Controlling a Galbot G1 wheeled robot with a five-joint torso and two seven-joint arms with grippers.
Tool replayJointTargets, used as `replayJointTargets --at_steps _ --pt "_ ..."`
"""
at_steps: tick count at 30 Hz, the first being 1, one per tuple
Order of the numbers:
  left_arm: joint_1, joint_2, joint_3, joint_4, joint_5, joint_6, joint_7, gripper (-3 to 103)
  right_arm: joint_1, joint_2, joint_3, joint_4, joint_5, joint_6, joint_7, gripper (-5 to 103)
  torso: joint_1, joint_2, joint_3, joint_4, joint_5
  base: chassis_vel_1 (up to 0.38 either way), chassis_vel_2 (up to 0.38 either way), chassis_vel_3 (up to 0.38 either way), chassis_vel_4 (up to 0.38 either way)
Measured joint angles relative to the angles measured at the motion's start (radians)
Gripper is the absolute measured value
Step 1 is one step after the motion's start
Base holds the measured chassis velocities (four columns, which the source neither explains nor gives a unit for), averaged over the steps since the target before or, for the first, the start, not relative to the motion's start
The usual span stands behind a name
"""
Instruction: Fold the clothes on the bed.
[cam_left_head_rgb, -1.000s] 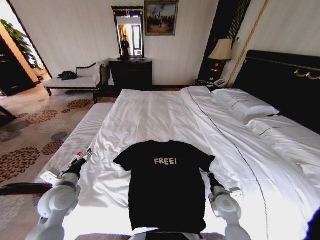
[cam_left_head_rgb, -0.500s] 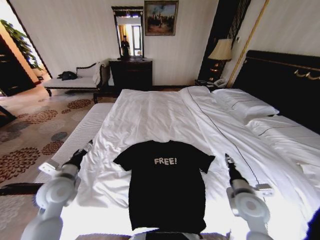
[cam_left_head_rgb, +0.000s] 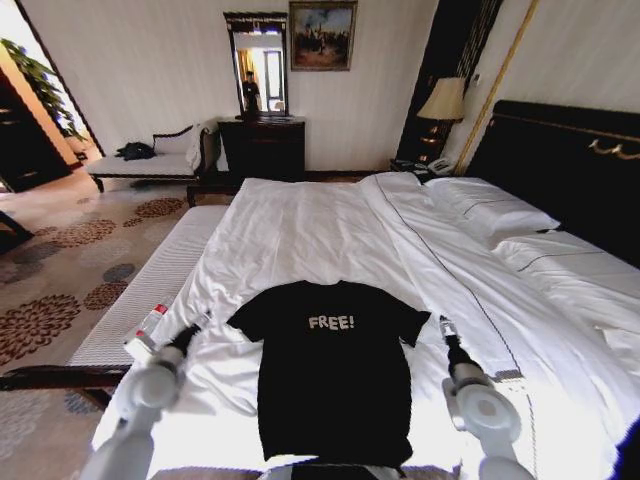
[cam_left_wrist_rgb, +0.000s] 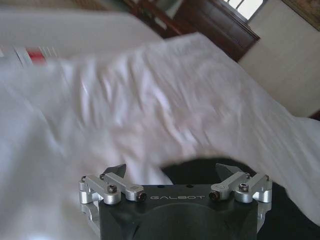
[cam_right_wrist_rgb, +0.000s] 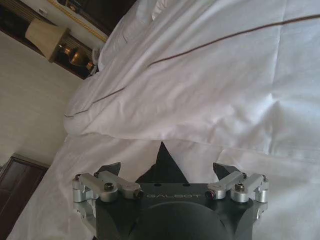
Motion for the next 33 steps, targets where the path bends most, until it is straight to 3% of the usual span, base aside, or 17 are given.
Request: replayJointTargets --at_steps 5,8,23,33 --pt "-0.021 -0.045 0.060 0.032 -0.121 -0.007 0.047 100 0.012 -0.003 -0.006 -0.006 0.000 0.000 0.002 100 0.000 0.000 0.000 -0.0002 0.0000 0.000 0.000 0.000 0.000" --pt "-0.035 -0.073 0.088 0.056 -0.142 -0.004 0.061 100 0.013 -0.002 -0.011 -0.006 0.000 0.000 0.002 100 0.000 0.000 0.000 -0.0002 -0.0002 0.000 0.000 0.000 0.000" --pt "-0.065 -0.164 0.117 0.114 -0.169 -0.017 0.106 100 0.002 -0.016 -0.017 0.008 0.012 -0.002 0.008 100 0.000 0.000 0.000 -0.0001 -0.0002 0.000 0.000 0.000 0.000" --pt "-0.034 -0.149 0.077 -0.003 -0.232 -0.046 0.120 100 -0.010 -0.011 -0.033 0.031 0.011 -0.004 0.015 100 0.000 0.000 0.000 -0.0001 -0.0002 0.000 0.000 0.000 0.000"
